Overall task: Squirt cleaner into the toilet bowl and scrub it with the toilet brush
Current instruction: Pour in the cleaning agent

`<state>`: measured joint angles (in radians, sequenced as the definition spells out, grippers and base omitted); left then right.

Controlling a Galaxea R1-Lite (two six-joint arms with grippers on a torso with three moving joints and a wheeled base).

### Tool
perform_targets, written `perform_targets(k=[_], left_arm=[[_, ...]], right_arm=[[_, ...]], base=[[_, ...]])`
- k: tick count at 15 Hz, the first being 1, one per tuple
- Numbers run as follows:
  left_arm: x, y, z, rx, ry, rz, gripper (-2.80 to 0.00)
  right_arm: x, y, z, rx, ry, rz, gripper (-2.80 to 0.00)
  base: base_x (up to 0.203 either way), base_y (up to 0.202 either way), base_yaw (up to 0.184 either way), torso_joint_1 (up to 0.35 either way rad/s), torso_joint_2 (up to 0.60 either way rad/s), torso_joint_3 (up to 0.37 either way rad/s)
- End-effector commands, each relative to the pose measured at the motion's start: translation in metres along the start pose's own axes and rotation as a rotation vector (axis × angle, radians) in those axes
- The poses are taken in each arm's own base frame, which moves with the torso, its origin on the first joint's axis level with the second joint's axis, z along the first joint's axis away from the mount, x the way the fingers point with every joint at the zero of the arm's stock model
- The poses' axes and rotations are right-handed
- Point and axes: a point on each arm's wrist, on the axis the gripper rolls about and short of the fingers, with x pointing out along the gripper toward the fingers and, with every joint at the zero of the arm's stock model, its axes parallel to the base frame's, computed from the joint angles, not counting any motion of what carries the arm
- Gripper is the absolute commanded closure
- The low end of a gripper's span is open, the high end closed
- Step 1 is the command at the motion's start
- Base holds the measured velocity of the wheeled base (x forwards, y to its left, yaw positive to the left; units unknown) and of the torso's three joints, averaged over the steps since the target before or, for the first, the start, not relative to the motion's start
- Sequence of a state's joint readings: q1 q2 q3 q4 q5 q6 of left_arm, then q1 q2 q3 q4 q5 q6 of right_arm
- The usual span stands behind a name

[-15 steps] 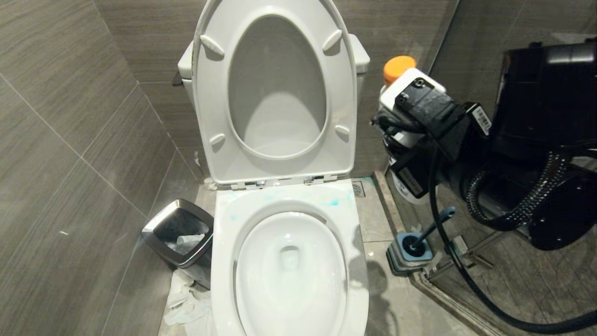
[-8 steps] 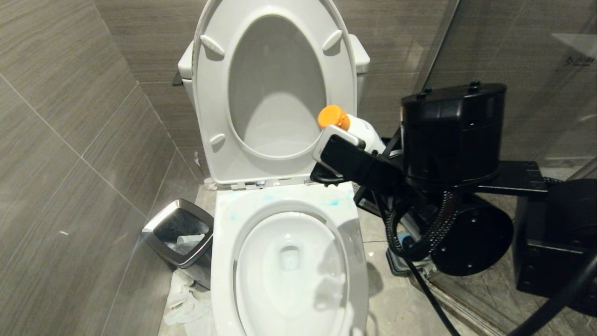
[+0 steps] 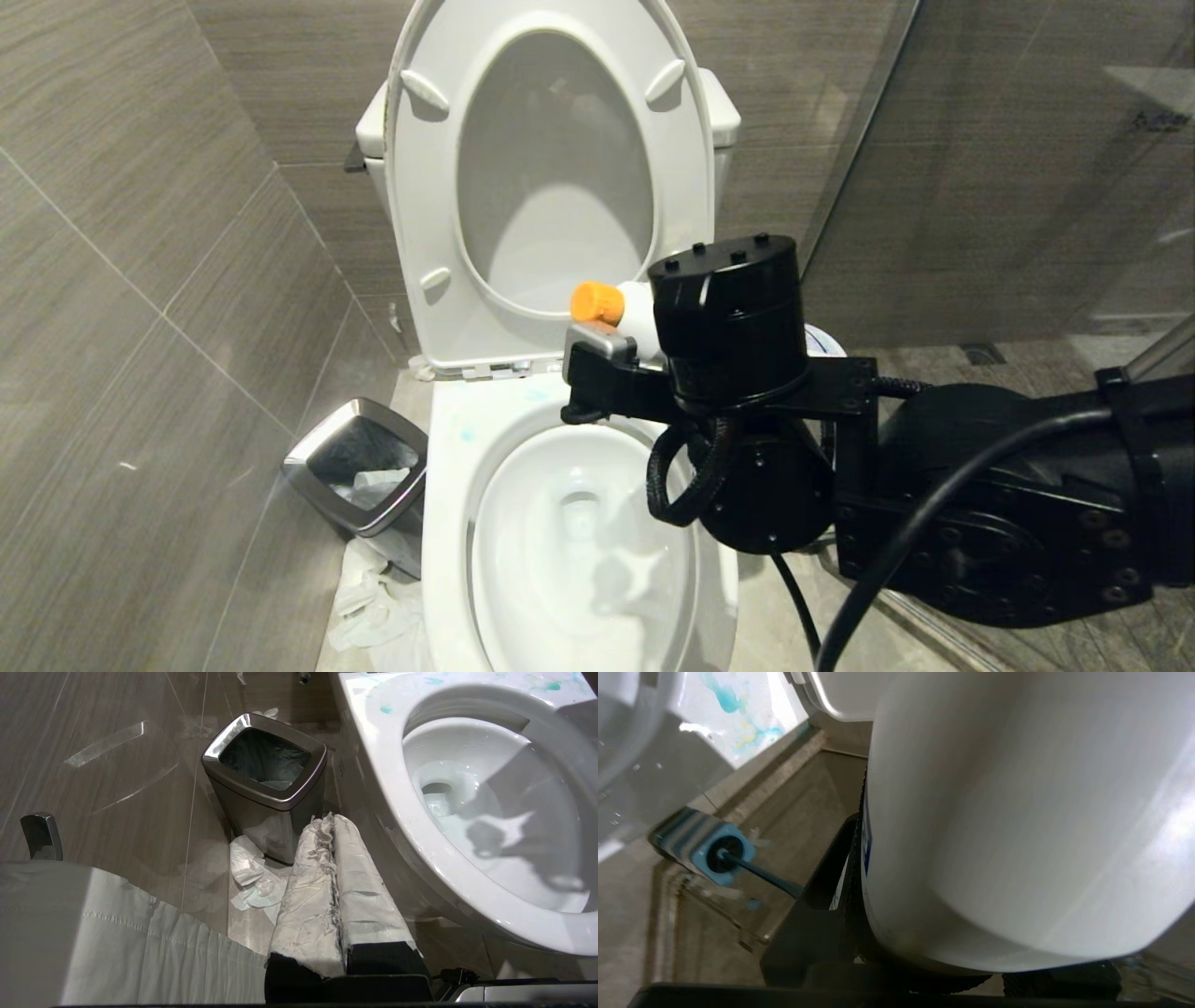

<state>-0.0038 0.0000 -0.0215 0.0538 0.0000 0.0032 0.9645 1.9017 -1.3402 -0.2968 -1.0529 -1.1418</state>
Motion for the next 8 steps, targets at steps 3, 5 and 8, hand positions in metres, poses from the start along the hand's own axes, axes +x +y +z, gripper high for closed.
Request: perform_targets(k=[3, 5, 8], left_arm=[[0.0, 0.0, 0.0, 0.0, 0.001, -0.001, 0.0], [0.0, 0.0, 0.0, 0.0, 0.001, -0.001, 0.0], [0.0, 0.0, 0.0, 0.0, 0.001, -0.001, 0.0]], right_arm=[[0.013, 0.017, 0.015, -0.134, 0.05, -0.009, 0.0], [0.016, 0.02, 0.019, -0.222, 0.071, -0.014, 0.0], [0.02, 0.019, 0.027, -0.304, 0.098, -0.027, 0.0]], base=[[0.0, 0.0, 0.0, 0.0, 0.0, 0.0], [0.0, 0.0, 0.0, 0.0, 0.0, 0.0], [0.0, 0.0, 0.0, 0.0, 0.0, 0.0]])
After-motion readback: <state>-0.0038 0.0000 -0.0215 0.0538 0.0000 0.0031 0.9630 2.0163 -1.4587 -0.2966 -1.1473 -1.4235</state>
